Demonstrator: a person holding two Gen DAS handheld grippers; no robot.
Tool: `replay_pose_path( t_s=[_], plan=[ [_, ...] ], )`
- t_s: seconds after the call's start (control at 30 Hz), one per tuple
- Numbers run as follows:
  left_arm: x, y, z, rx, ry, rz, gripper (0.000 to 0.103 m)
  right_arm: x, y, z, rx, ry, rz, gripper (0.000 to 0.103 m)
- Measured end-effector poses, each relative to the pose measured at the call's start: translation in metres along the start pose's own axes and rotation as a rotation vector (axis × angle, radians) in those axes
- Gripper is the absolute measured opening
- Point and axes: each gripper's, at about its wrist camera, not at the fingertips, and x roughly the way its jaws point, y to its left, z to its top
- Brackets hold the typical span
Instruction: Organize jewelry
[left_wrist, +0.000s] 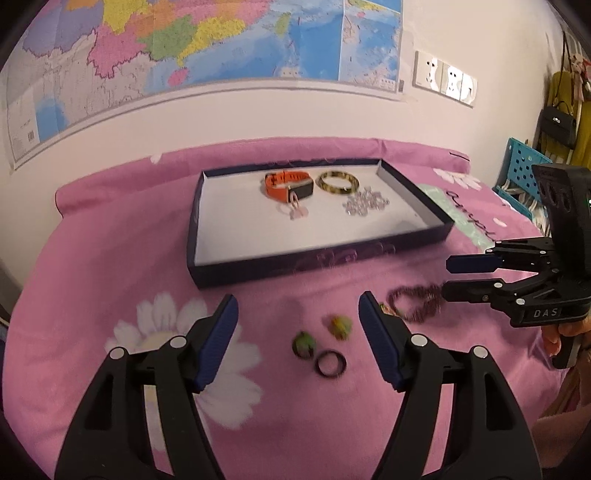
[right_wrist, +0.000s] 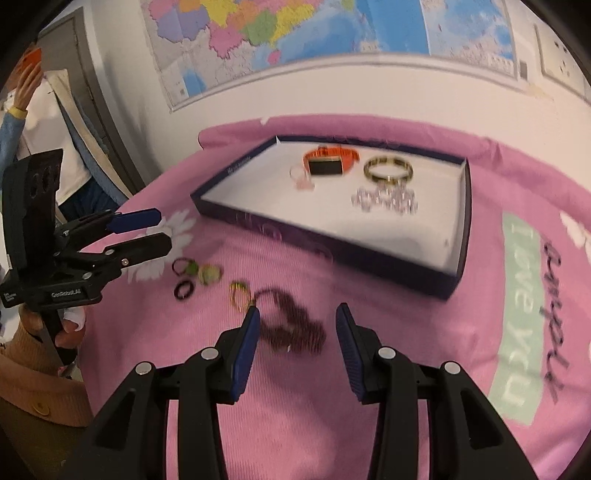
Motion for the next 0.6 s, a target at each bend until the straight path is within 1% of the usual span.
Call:
replay_pose_path(
  t_s=[0.07,0.17,0.43,0.47,0.53,0.57,0.6],
  plan=[
    [0.0,-0.002,-0.007,0.0,0.011,0.008,0.067,0.001,-0.001,-0.006,0.019,0.003,-0.005,0.04],
    [-0.001,-0.004,-0.014,-0.004,0.024,-0.001,0.068,0.003,-0.001,-0.01,0.029,0.007,-0.017,0.041],
    [0.001,-0.008,-0.022,-0.005,0.045,-0.007,0.069,0.011,0.0,-0.009,0.037,0.031,-0.022,0.04],
    [0.001,-0.008,-0.022,-0.006,0.046,-0.008,0.069,0.011,0.0,-0.01,0.04,0.029,-0.024,0.039],
    [0.001,-0.008,-0.023,-0.008,0.047,-0.01,0.069,0.011,0.0,-0.01,0.037,0.035,-0.028,0.03],
    [0.002,-0.008,-0.022,-0.008,0.049,-0.011,0.069,0.012,0.0,-0.01,0.038,0.035,-0.033,0.029],
    [0.002,-0.008,-0.023,-0.008,0.05,-0.011,0.069,0.012,-0.001,-0.01,0.039,0.035,-0.033,0.025]
  ],
)
